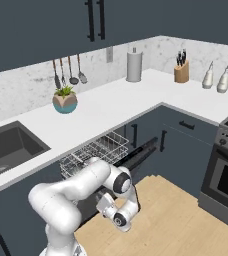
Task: Pick up the cup and bowl from the counter, place them in the dishwasher, and close the dishwasher door.
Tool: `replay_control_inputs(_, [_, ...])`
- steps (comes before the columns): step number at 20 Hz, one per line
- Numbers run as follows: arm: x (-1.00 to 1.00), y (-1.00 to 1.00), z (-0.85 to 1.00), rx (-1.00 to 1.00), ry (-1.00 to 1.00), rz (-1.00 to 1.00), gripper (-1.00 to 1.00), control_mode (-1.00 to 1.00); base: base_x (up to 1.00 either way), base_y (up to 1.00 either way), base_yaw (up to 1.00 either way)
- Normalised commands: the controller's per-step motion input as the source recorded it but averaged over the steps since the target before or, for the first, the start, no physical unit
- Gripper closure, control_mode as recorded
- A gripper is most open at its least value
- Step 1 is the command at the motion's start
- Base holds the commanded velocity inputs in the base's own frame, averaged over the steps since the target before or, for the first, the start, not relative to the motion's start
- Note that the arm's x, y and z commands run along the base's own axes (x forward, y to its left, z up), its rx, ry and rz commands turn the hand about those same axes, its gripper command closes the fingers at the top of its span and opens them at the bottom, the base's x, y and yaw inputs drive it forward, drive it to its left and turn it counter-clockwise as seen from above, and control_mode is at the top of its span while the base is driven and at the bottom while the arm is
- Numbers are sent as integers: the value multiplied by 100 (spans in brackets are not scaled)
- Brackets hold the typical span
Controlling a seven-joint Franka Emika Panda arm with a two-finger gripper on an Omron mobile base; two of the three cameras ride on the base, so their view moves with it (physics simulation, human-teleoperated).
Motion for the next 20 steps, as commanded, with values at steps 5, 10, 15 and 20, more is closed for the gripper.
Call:
replay_control_inputs(5, [99, 100, 18, -9, -19, -19, -100, -100, 0, 0, 0])
replay_control_inputs(10, [100, 100, 14, -13, -19, -23, -100, -100, 0, 0, 0])
replay_control_inputs(15, [100, 100, 2, -14, -16, -27, -100, -100, 0, 0, 0])
replay_control_inputs(20, [100, 100, 0, -12, -13, -28, -100, -100, 0, 0, 0])
